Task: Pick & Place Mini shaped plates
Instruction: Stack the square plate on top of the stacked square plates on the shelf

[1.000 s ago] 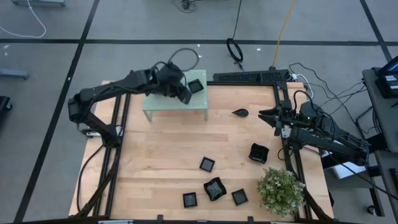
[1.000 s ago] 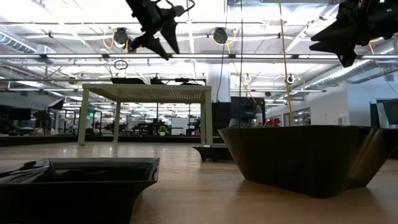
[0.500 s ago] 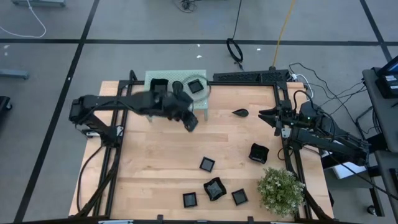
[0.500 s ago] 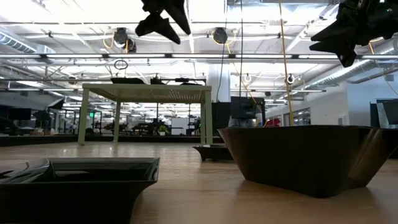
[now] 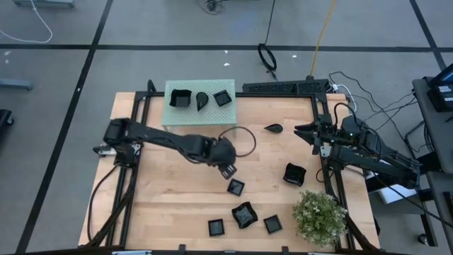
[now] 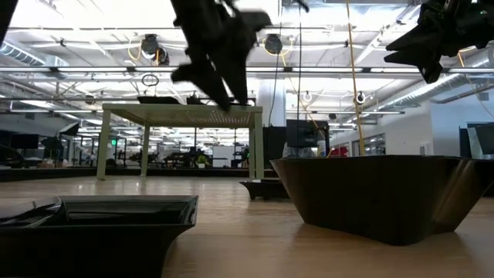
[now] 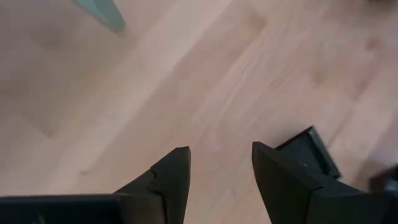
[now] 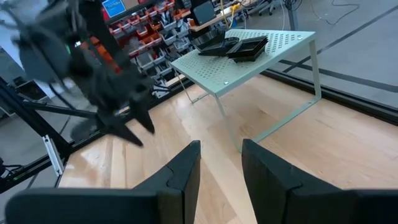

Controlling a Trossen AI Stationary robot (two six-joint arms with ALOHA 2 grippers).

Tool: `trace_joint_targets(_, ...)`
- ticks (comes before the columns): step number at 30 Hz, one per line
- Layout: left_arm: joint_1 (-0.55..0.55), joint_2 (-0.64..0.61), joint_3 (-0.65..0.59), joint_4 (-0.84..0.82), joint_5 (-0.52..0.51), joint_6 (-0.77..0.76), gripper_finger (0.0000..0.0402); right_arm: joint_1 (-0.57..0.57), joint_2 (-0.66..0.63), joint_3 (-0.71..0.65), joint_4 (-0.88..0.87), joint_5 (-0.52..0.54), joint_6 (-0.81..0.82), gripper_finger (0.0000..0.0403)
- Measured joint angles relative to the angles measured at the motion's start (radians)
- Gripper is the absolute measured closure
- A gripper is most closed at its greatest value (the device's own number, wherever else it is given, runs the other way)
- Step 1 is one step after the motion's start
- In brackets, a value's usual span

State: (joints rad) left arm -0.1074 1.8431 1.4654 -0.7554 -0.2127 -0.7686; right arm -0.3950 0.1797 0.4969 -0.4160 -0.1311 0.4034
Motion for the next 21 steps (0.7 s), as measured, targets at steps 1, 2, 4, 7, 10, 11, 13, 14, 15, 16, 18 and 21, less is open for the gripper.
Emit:
trace_joint_targets(1, -0.005, 0.025, 0.0, 0.006, 0.007, -0.02, 0.0229, 0.0, 0.0, 0.0, 0.0, 0.0, 0.0, 0.0298)
trace_joint_targets(2, -0.009, 0.05, 0.0, 0.012, 0.016, -0.043, 0.0229, 0.0, 0.0, 0.0, 0.0, 0.0, 0.0, 0.0298)
trace_joint_targets(4, -0.022, 0.092, 0.0, 0.049, 0.044, -0.088, 0.0229, 0.0, 0.0, 0.0, 0.0, 0.0, 0.0, 0.0298)
trace_joint_targets(7, -0.045, 0.142, 0.0, 0.107, 0.093, -0.148, 0.0229, 0.0, 0.0, 0.0, 0.0, 0.0, 0.0, 0.0298)
trace_joint_targets(10, -0.073, 0.176, 0.0, 0.135, 0.116, -0.187, 0.0229, 0.0, 0.0, 0.0, 0.0, 0.0, 0.0, 0.0298)
trace_joint_targets(11, -0.084, 0.181, 0.0, 0.136, 0.116, -0.188, 0.0229, 0.0, 0.0, 0.0, 0.0, 0.0, 0.0, 0.0298)
trace_joint_targets(13, -0.104, 0.181, 0.0, 0.137, 0.11, -0.191, 0.0229, 0.0, 0.0, 0.0, 0.0, 0.0, 0.0, 0.0298)
trace_joint_targets(14, -0.114, 0.181, 0.0, 0.137, 0.108, -0.2, 0.0229, 0.0, 0.0, 0.0, 0.0, 0.0, 0.0, 0.0298)
trace_joint_targets(15, -0.122, 0.181, 0.0, 0.137, 0.108, -0.212, 0.0229, 0.0, 0.0, 0.0, 0.0, 0.0, 0.0, 0.0298)
trace_joint_targets(16, -0.131, 0.181, 0.0, 0.137, 0.107, -0.221, 0.0229, 0.0, 0.0, 0.0, 0.0, 0.0, 0.0, 0.0298)
trace_joint_targets(18, -0.147, 0.19, 0.0, 0.142, 0.09, -0.238, 0.0229, 0.0, 0.0, 0.0, 0.0, 0.0, 0.0, 0.0298)
trace_joint_targets(21, -0.165, 0.228, 0.001, 0.176, 0.066, -0.268, 0.0229, 0.0, 0.0, 0.0, 0.0, 0.0, 0.0, 0.0298)
